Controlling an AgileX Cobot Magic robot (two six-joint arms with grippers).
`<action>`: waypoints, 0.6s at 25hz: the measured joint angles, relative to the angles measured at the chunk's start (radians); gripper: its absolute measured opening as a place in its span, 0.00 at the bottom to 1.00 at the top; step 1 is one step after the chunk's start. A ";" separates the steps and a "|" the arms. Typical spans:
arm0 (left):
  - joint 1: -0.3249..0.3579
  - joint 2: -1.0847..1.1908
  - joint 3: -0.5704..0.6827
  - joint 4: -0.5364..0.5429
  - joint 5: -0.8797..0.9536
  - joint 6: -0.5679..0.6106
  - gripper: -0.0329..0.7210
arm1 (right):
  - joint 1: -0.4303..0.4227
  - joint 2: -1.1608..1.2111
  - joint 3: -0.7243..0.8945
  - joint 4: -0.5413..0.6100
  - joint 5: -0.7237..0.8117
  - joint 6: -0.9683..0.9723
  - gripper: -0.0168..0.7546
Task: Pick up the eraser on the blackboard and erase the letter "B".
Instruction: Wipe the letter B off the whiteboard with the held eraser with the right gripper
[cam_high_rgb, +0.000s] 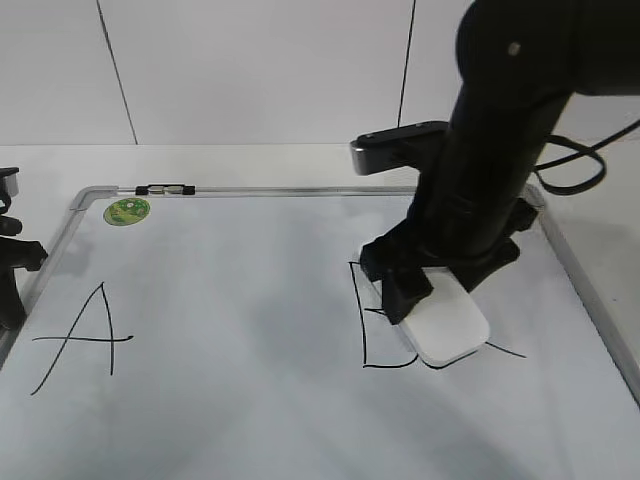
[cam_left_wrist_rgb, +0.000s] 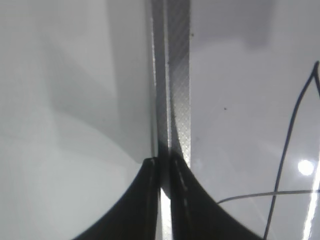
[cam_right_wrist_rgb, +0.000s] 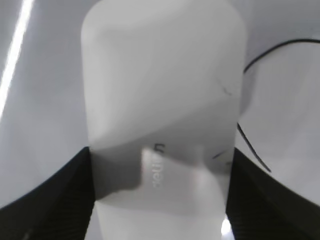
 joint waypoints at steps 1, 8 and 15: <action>0.000 0.000 0.000 0.000 0.000 0.000 0.08 | 0.008 0.028 -0.022 0.000 0.000 -0.004 0.75; 0.000 0.000 0.000 -0.001 0.002 0.000 0.08 | 0.041 0.172 -0.120 0.015 -0.004 -0.044 0.75; 0.000 0.000 0.000 -0.001 0.006 0.000 0.08 | 0.072 0.254 -0.144 0.045 -0.025 -0.074 0.75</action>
